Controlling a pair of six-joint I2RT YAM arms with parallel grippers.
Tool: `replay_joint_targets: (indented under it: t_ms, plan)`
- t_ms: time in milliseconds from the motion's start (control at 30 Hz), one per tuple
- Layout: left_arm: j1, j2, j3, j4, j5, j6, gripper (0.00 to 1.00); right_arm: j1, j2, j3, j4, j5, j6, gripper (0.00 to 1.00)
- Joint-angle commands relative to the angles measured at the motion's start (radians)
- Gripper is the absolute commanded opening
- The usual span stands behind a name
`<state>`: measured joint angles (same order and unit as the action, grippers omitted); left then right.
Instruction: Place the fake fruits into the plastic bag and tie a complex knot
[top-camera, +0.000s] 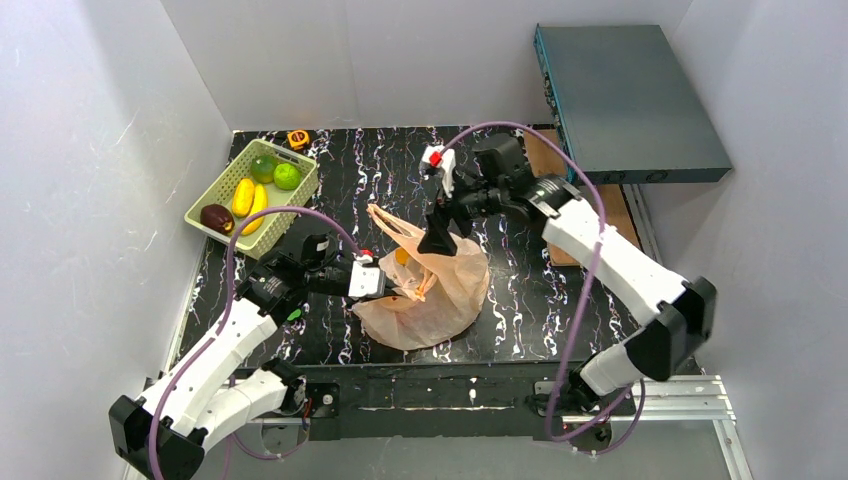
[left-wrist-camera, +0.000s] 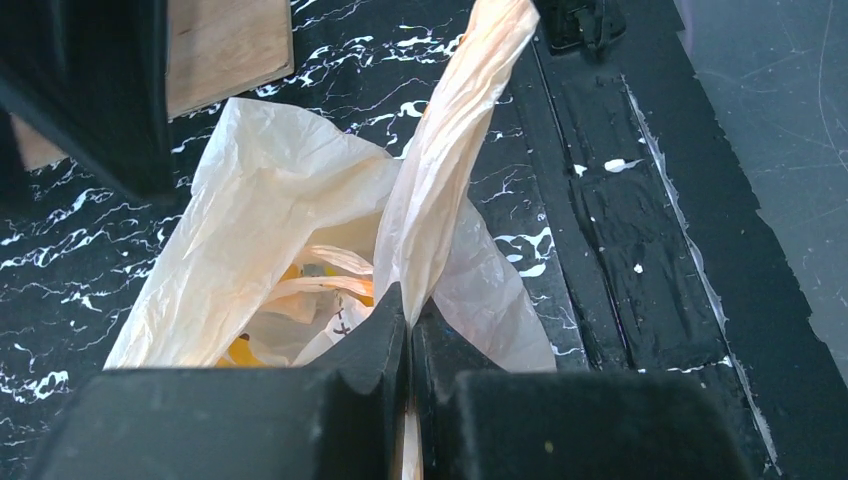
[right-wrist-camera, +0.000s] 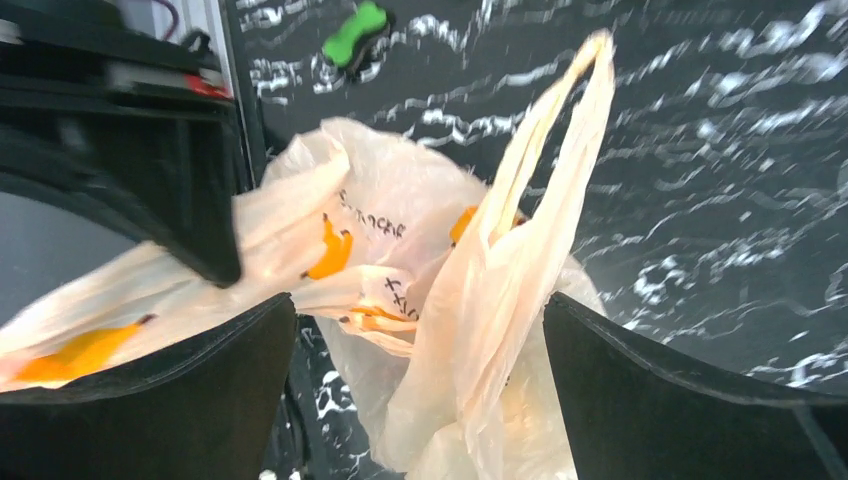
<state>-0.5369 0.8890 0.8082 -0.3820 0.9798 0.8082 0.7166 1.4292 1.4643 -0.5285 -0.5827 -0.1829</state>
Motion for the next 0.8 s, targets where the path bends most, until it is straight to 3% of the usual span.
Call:
replay_joint_targets:
  t_ms: [0,267,633,700,767]
  plan:
    - [0.0,-0.018,0.004,-0.053,0.056,0.076,0.0,-0.021,0.085,0.095,-0.132,-0.075,-0.041,0.98]
    - [0.0,-0.042,-0.007,-0.1,0.059,0.12,0.0,-0.036,0.221,0.162,-0.168,-0.143,-0.022,0.99]
    - [0.0,-0.046,-0.01,-0.115,0.067,0.15,0.0,-0.035,0.328,0.152,-0.125,-0.07,-0.036,0.98]
    - [0.0,-0.047,-0.01,-0.12,0.067,0.152,0.0,-0.037,0.327,0.138,-0.127,-0.067,-0.05,0.87]
    - [0.0,-0.047,-0.008,-0.125,0.066,0.147,0.0,-0.041,0.318,0.132,-0.134,-0.077,-0.051,0.64]
